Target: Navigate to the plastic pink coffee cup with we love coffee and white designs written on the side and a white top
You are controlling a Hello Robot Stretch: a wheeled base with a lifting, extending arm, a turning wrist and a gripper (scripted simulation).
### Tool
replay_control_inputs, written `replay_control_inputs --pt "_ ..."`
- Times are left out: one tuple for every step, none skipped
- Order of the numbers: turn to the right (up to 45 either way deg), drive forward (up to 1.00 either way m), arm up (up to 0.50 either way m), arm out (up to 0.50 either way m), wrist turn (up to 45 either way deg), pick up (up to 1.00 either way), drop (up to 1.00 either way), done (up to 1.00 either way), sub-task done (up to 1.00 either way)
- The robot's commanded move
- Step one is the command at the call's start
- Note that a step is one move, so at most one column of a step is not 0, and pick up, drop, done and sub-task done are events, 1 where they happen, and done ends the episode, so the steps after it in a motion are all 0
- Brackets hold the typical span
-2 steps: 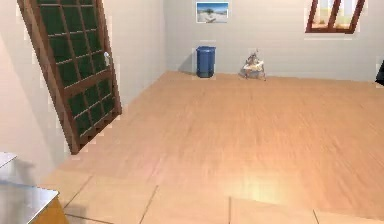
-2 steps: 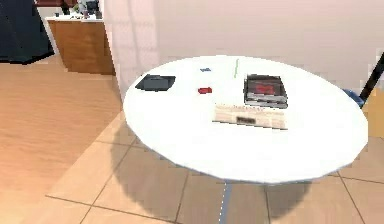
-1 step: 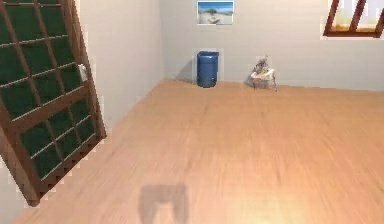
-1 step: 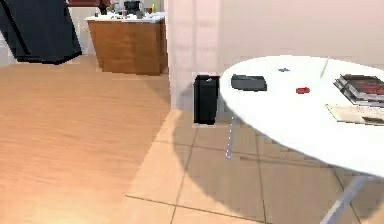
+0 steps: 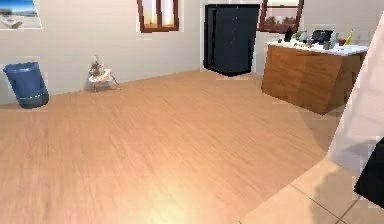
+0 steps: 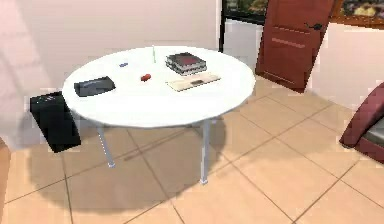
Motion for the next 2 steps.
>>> replay_control_inputs --pt "21.0 0.0 0.0 0.0 0.0 0.0 0.0 0.0 0.0" --pt "0.0 1.0 0.0 0.0 0.0 0.0 0.0 0.0 0.0"
